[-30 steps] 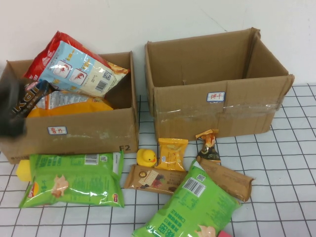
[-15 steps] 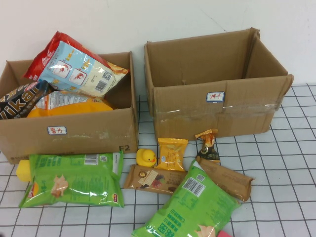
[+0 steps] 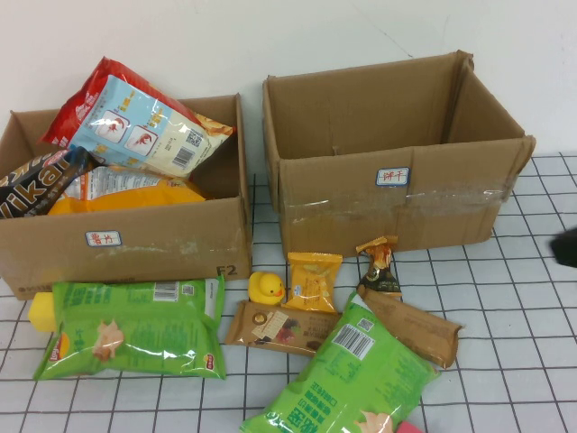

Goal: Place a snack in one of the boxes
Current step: Pick up the biscuit

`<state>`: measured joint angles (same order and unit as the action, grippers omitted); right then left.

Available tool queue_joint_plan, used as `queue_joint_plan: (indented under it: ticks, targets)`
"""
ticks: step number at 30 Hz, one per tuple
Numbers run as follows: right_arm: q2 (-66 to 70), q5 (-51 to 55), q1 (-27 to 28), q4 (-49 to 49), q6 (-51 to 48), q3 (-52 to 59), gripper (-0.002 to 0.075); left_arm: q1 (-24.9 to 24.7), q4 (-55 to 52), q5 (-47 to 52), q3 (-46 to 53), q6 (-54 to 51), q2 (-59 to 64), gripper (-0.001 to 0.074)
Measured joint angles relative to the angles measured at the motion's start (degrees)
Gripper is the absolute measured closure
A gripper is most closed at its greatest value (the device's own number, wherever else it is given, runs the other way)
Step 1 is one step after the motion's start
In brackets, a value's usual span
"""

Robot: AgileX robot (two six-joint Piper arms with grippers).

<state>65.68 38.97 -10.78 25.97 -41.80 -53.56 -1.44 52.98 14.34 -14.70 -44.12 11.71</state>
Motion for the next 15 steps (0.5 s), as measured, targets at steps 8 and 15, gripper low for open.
queue_joint_plan:
  ticks: [8,15]
  targets:
    - [15.0,2.6,-16.4,-31.1,31.0,-11.8,0.0727,0.0,0.0,0.8,0.1,-0.7,0.0,0.0735]
    - [27.6,-4.8,-21.4,-41.8,55.1,-16.5,0.0722,0.0,0.0,0.9,0.1,-0.8,0.0,0.0736]
